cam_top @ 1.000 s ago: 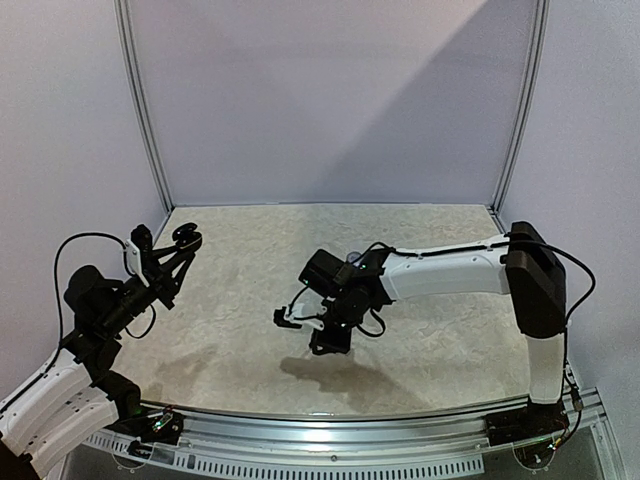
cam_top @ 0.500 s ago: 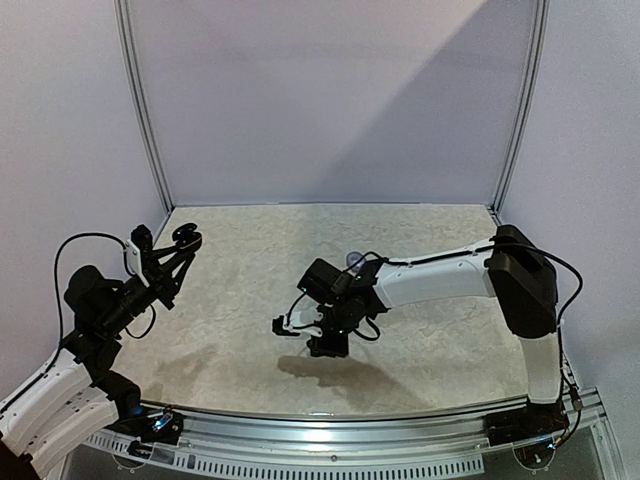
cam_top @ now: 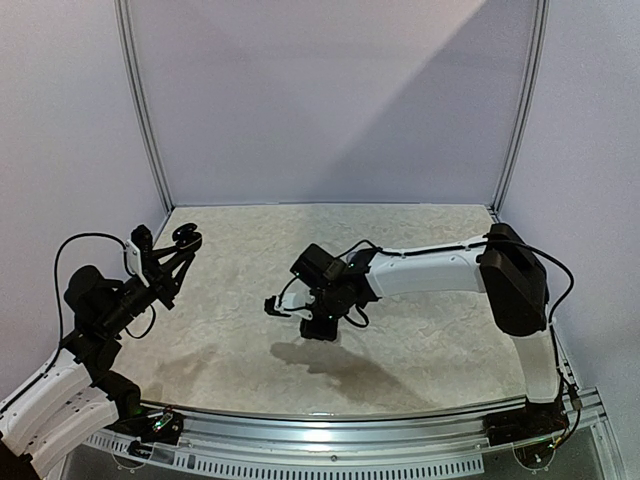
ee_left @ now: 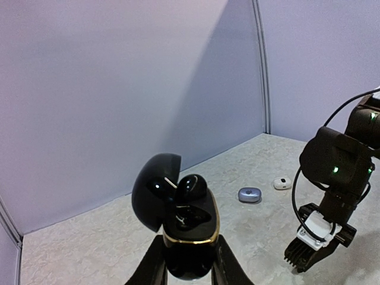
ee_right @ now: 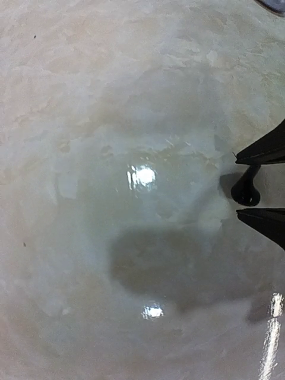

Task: Insert the wireless bluetooth earbuds into the charging case

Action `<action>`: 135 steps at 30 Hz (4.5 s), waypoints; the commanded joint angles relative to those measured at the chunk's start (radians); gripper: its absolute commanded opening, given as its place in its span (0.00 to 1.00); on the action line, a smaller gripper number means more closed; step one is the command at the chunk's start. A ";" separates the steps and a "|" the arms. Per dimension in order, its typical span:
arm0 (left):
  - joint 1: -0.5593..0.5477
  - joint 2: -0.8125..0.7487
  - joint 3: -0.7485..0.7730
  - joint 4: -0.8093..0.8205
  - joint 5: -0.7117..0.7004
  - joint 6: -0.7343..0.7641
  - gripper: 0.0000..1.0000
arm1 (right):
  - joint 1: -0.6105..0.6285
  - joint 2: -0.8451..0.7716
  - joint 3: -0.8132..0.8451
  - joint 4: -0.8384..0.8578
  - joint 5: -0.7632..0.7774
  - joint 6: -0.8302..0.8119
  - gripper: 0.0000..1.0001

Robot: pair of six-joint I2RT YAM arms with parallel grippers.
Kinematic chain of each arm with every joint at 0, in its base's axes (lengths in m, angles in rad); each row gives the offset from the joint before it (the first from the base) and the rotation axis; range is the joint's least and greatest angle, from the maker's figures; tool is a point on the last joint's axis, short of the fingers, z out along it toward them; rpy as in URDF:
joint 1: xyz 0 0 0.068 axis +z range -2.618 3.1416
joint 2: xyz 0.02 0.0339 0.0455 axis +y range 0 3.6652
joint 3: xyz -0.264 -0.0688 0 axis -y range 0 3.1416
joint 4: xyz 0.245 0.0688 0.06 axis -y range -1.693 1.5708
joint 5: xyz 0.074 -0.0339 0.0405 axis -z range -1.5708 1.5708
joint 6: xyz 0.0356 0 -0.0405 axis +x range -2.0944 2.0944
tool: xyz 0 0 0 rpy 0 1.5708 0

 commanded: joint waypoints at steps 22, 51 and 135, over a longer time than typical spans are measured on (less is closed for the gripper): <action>0.015 0.014 -0.014 -0.008 0.009 0.013 0.00 | -0.005 0.047 0.010 0.016 -0.031 -0.080 0.50; 0.017 0.013 -0.014 -0.012 0.018 0.012 0.00 | 0.008 -0.042 -0.064 -0.135 -0.088 -0.171 0.38; 0.021 0.028 -0.017 -0.018 0.046 0.013 0.00 | -0.013 0.080 0.127 -0.286 -0.093 0.463 0.36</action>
